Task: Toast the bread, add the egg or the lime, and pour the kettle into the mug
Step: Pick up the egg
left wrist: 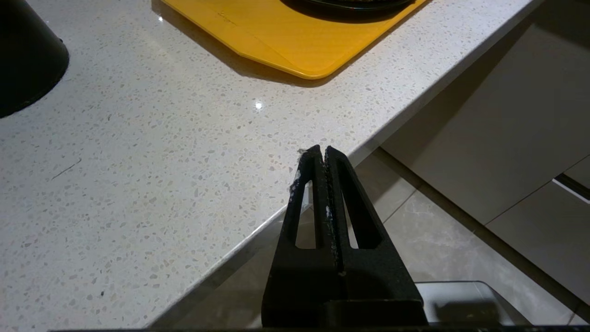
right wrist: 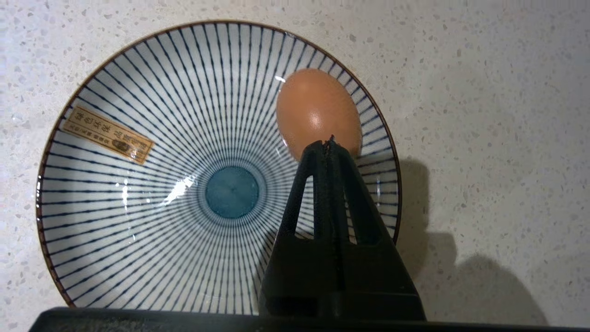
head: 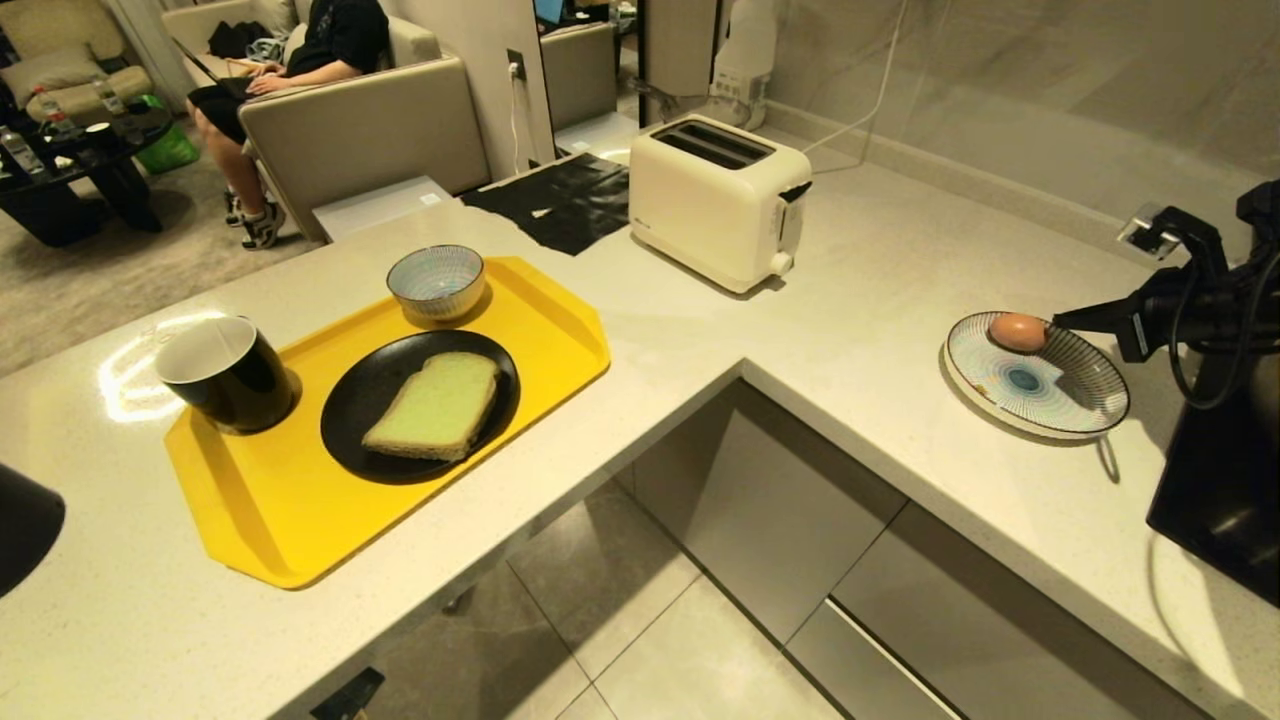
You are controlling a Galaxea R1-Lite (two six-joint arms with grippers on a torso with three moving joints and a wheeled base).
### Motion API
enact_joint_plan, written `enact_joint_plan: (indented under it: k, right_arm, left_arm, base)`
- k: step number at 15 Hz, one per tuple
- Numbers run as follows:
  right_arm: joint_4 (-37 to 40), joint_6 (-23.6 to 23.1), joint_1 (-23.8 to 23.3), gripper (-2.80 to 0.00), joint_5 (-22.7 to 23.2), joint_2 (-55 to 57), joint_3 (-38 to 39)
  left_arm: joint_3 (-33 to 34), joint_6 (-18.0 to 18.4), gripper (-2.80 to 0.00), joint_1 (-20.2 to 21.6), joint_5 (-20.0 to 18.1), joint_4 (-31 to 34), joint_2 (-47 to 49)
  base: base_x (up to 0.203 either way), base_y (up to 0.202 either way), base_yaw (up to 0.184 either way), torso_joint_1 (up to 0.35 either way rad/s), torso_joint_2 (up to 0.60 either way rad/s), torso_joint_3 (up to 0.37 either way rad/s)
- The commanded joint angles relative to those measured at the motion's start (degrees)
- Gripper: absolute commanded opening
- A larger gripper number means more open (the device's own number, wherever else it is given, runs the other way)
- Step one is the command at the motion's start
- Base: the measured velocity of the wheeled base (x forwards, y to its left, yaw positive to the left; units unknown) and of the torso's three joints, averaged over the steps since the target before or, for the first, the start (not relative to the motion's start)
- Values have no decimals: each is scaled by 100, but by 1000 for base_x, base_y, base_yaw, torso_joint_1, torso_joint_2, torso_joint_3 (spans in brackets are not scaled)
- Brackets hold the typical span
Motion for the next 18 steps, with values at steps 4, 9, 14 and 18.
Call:
enact_joint_plan:
  k: [4,9,14,18]
  right_arm:
    - [-13,-604,-27,-280,42,-36,-1]
    - [-11,-1343,-61,-280,16,-12,-1]
    - [94,-1229,-44,0,-22,-4,-1]
    - [94,-966,61,0,-20,5,-1]
  left_arm:
    - [0,1,-280,-1,0,-1,-6]
    - [0,-6,-280,-4,0,-1,2]
    - [0,1,-280,1,0,5,-6]
    - [0,1,-280,4,0,-1,-6]
  base:
    - [0,0,0,0,0,0]
    - [0,0,0,0,0,0]
    - [0,0,0,0,0,0]
    - [0,0,0,0,0,0]
